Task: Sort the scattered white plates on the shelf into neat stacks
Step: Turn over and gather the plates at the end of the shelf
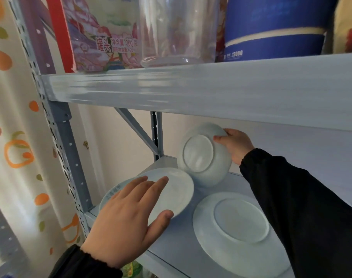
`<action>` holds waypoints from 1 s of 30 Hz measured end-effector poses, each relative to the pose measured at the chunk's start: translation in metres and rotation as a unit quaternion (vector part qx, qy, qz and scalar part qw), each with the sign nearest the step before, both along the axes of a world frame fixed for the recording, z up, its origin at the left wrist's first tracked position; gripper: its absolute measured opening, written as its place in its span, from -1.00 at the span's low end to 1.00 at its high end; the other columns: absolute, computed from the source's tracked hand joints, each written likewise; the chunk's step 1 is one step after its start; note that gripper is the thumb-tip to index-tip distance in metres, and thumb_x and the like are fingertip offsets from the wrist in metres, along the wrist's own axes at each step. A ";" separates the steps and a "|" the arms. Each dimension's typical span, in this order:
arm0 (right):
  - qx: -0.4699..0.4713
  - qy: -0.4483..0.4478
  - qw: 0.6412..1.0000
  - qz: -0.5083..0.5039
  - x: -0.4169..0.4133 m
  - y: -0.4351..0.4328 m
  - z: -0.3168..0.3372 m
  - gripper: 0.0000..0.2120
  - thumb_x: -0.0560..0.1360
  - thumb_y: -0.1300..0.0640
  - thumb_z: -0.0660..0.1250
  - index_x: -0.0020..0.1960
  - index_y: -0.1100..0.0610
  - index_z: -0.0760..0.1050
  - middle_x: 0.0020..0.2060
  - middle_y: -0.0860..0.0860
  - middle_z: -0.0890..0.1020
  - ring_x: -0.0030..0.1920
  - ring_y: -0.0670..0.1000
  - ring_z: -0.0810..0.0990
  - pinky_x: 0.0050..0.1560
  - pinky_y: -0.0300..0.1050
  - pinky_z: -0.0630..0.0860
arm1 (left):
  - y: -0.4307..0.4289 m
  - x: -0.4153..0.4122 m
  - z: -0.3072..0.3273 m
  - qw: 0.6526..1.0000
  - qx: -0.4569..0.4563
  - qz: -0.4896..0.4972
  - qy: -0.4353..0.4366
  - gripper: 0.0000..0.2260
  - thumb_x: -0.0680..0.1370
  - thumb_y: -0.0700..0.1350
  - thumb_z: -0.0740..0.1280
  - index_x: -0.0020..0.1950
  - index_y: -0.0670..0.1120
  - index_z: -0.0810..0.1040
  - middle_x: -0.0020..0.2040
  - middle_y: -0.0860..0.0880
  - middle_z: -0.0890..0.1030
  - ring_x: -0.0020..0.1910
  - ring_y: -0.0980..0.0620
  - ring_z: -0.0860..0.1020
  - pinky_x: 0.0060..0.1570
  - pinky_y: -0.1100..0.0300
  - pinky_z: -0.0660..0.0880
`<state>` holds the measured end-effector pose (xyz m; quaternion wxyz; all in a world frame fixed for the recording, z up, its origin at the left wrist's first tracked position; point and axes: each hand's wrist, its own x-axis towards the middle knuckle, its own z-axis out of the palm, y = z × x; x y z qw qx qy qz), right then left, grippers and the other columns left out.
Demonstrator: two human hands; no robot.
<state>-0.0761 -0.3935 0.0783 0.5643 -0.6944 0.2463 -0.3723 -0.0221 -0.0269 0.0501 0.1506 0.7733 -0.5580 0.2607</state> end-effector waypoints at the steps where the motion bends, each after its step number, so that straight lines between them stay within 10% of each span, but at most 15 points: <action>1: -0.050 0.007 0.999 -0.009 -0.001 0.011 0.007 -0.83 0.41 0.14 0.50 0.00 0.05 0.65 -0.06 0.04 0.72 -0.03 0.12 0.69 0.09 0.08 0.61 | 0.002 0.001 0.000 1.000 0.000 -0.002 -0.001 -0.45 0.61 0.28 0.06 0.49 0.00 0.34 0.17 0.07 0.59 0.29 -0.02 0.49 0.13 0.05 0.51; 6: -0.360 0.112 0.925 -0.055 -0.008 0.070 0.032 -0.79 0.45 0.08 0.45 0.09 0.03 0.61 -0.10 -0.09 0.66 -0.10 -0.03 0.58 -0.12 -0.18 0.43 | 0.011 0.002 0.001 1.000 0.001 -0.006 -0.005 -0.46 0.61 0.28 0.07 0.48 0.00 0.35 0.17 0.08 0.58 0.29 -0.01 0.48 0.14 0.08 0.49; 15: -0.577 0.173 0.797 0.050 -0.010 0.175 0.013 -0.70 0.65 0.03 0.17 0.36 -0.01 0.45 0.09 0.08 0.66 0.04 0.18 0.61 0.00 0.05 0.53 | 0.048 0.021 -0.002 1.000 -0.007 0.021 0.014 -0.46 0.60 0.28 0.06 0.47 0.01 0.37 0.18 0.08 0.58 0.28 0.00 0.50 0.07 0.05 0.55; 30: -0.630 0.231 0.723 0.167 0.036 0.258 -0.066 -0.62 0.62 0.19 0.18 0.41 0.01 0.40 0.03 0.08 0.63 -0.01 0.17 0.58 -0.12 0.08 0.54 | 0.136 0.056 -0.025 0.996 -0.011 0.077 0.044 -0.49 0.60 0.27 0.06 0.38 0.02 0.47 0.14 0.06 0.59 0.18 0.03 0.54 0.06 0.08 0.53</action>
